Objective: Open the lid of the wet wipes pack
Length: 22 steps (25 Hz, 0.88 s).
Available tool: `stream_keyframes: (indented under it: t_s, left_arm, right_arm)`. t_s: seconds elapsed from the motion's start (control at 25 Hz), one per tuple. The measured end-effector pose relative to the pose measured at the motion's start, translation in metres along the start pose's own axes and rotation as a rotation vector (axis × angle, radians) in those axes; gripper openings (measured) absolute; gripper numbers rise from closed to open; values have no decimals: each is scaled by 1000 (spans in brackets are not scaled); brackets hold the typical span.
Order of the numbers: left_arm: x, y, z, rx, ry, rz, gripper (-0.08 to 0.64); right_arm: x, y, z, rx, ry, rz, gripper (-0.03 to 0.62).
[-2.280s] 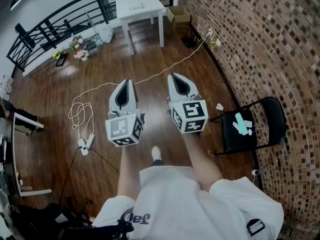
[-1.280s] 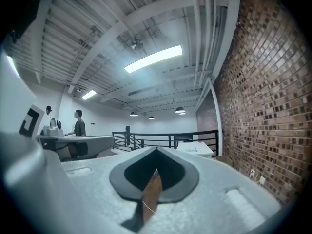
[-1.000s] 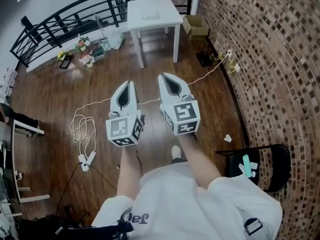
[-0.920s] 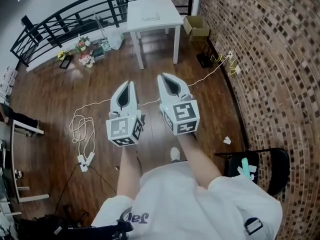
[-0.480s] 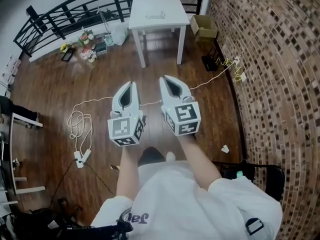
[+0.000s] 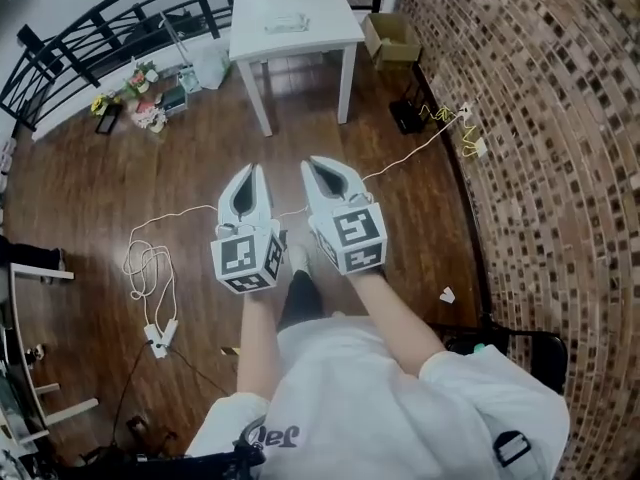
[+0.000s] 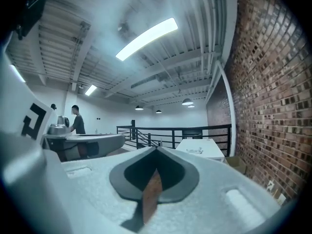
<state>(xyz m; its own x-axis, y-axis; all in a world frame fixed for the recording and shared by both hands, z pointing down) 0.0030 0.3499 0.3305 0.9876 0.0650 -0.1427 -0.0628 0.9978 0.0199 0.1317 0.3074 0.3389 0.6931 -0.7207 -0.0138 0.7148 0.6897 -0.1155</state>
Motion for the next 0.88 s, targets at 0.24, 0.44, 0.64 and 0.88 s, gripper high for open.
stream_keyframes:
  t_s: [0.24,0.44,0.64,0.88]
  left_arm:
    - [-49,-109,-40,42,-34,62,15]
    - [-108,-184,-50,51,-23,85,15]
    - [-151,-244,-44,33,4,103,15]
    - [-171,-301,-30,10,13,117,15]
  right_arm:
    - [36,-105,-40,45,46,41,-12]
    - [69,-187,-47,35,44,114,-12]
    - [92,-249,-54,25,58,144,-12]
    - [131,-304,-44,-3,46,166,-12]
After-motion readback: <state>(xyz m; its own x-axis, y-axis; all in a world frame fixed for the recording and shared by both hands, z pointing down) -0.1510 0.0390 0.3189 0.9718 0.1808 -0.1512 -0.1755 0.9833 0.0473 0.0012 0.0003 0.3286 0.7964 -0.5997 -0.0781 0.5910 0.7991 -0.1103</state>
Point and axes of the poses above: the fingertips, and each gripper's own axes: y backward along the fingers, x to its right, z out of its underside, the point moved 7 cm from there along y, backward along the fingers, and after that the axes turned 3 degrees about y, right-handed, at the moved point
